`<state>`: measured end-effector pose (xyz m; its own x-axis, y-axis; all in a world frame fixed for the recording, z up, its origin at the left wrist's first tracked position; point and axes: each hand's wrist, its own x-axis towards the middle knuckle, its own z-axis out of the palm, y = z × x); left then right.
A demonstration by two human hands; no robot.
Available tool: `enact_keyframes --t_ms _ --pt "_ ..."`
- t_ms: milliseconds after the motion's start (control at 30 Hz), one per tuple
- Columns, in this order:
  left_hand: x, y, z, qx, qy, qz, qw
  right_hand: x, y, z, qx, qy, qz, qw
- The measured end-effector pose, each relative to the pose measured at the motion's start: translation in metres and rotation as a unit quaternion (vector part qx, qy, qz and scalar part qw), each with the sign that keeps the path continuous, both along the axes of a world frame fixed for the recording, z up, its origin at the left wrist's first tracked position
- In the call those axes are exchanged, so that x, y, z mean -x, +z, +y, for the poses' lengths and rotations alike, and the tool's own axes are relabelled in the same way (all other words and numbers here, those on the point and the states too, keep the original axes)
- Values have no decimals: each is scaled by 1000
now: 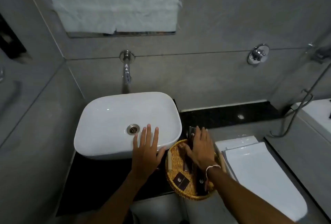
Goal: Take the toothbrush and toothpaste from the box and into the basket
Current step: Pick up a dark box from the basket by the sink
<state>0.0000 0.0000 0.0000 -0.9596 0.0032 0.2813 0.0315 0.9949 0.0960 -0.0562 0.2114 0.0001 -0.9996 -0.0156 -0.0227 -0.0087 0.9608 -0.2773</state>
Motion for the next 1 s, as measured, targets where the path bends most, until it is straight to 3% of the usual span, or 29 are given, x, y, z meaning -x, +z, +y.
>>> enact_keyframes --t_ms 67,333,433,500,567,633,700,800,1000 --pt "-3 -10 3 -17 4 -41 999 -8 -12 -3 39 -35 -30 998" --pt "-2 -31 1 2 2 -68 998 -13 -31 -17 161 -118 -148 969" --pt "-4 -22 4 -26 -2 -72 997 -17 -32 -13 188 -137 -145 962" --pt "-4 -13 6 -105 2 -44 994 -16 -26 -8 229 -130 -106 959" --pt "-1 4 6 -295 13 -26 955 -13 -13 -2 269 -92 -52 957" --pt "4 26 2 -481 24 -24 876 -9 7 5 291 -30 -3 956" --pt "8 48 -3 -580 25 -24 814 -4 24 12 294 42 28 955" --pt "8 69 -11 -651 -1 -27 758 2 43 15 257 130 53 956" --pt "-5 74 -21 -675 3 -19 738 7 67 7 164 186 83 965"
